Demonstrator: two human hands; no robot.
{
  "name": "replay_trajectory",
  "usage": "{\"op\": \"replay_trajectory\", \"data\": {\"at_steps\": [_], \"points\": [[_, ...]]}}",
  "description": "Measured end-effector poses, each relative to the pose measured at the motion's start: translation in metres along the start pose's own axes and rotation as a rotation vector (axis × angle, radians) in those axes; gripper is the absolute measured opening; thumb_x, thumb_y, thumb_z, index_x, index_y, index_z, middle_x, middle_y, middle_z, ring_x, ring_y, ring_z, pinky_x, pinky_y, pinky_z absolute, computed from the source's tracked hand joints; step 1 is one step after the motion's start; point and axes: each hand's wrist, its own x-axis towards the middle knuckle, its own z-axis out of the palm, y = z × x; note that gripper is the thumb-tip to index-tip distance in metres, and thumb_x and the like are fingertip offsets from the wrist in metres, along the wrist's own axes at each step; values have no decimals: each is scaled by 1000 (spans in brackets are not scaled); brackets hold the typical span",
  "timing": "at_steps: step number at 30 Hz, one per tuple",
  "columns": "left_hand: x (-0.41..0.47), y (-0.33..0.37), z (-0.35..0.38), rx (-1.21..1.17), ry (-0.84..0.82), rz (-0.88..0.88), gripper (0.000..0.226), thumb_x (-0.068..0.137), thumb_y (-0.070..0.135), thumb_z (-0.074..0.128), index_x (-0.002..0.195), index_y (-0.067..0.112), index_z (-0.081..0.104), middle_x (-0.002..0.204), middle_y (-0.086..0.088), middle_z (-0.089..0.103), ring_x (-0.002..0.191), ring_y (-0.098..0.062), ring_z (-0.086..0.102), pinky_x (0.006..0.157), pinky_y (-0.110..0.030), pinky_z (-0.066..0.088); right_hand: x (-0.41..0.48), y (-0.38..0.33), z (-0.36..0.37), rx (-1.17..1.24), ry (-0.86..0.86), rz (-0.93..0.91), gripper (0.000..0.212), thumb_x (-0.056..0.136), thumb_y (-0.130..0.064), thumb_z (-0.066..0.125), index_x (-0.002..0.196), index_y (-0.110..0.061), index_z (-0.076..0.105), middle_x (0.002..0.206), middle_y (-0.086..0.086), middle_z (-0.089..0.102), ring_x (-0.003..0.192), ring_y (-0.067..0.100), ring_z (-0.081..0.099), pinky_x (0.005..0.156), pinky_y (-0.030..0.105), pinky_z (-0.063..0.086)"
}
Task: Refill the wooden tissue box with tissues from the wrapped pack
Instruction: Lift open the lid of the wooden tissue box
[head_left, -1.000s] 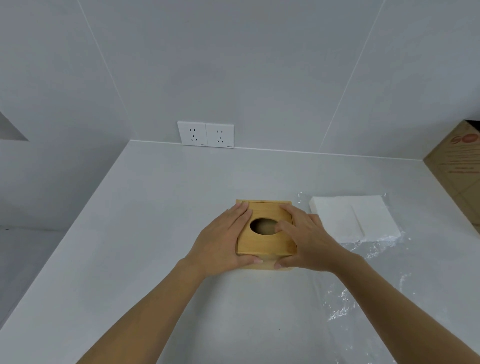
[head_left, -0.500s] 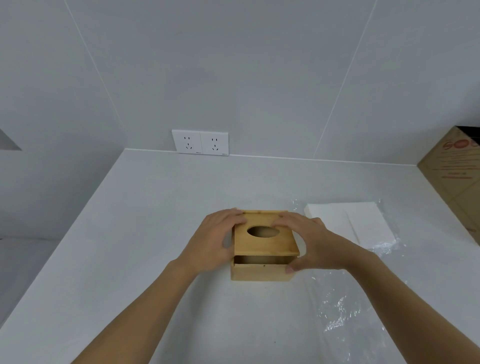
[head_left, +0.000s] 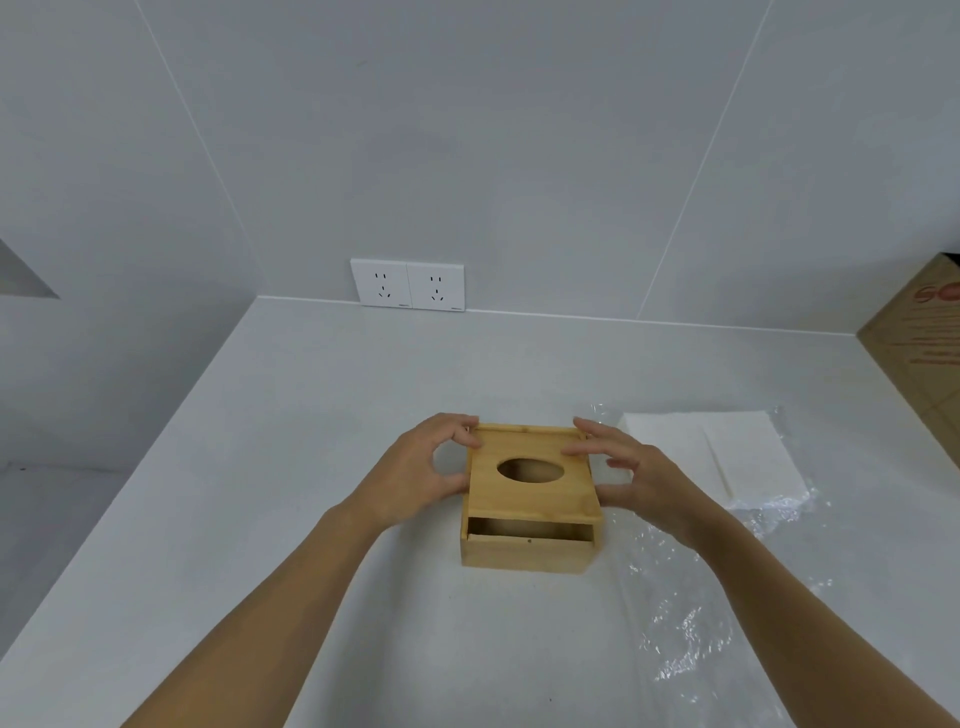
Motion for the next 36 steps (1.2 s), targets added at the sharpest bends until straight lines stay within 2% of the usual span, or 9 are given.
{"op": "replay_trajectory", "data": {"at_steps": [4,8,11,16,18,21,25,29,36], "points": [[2,-2,2,-38,30,-31,22,81,17,72,99,25,62,126,16,52,123,-7,45,108,-24,31,2,-1,-2,33,53,18,37,78,-12,72,100,-40,64,130,-20,47,119,3,45,91,15,34],[5,1,5,-107,63,-32,18,85,12,68,94,26,61,121,10,57,114,-2,51,91,-3,34,4,-3,-4,104,93,35,28,79,-12,70,92,-37,69,121,-19,55,114,-4,48,88,14,34],[8,6,5,-141,103,-51,8,86,20,67,87,24,61,108,9,62,104,2,54,81,2,35,8,-2,-2,183,150,58,20,77,-16,72,91,-30,73,114,-17,61,108,-4,53,86,15,35],[19,7,11,-194,166,-112,23,88,33,62,90,10,61,95,-2,63,95,-10,59,82,-21,44,14,-12,7,415,275,73,21,83,-16,67,67,-29,72,73,-16,68,73,-4,61,67,8,45],[22,9,12,-261,190,-142,20,88,31,63,80,13,58,84,0,61,82,-10,58,73,-20,43,18,-13,11,427,346,80,3,82,-22,68,80,-21,69,82,-6,70,81,6,63,73,15,48],[24,6,10,-375,208,-153,12,86,22,67,87,12,61,87,-1,63,79,-10,59,74,-21,47,21,-9,14,457,400,87,18,78,-22,72,94,-16,65,95,4,70,91,16,65,84,30,51],[20,-2,10,-512,197,-171,9,84,10,68,85,18,64,87,3,67,78,-5,63,74,-22,45,15,1,15,532,417,110,17,75,-8,74,91,-7,68,98,12,72,93,22,67,89,37,52],[22,0,13,-535,179,-209,7,85,9,68,83,15,66,94,-11,69,88,-21,64,81,-35,49,14,2,21,578,464,143,3,78,-4,70,80,-5,68,78,5,70,74,13,64,79,34,51],[26,9,17,-567,234,-335,13,87,14,66,75,16,62,90,-10,63,83,-19,59,68,-28,52,24,1,26,556,542,197,12,81,-12,70,71,-10,63,69,1,63,74,17,57,69,34,46]]}}
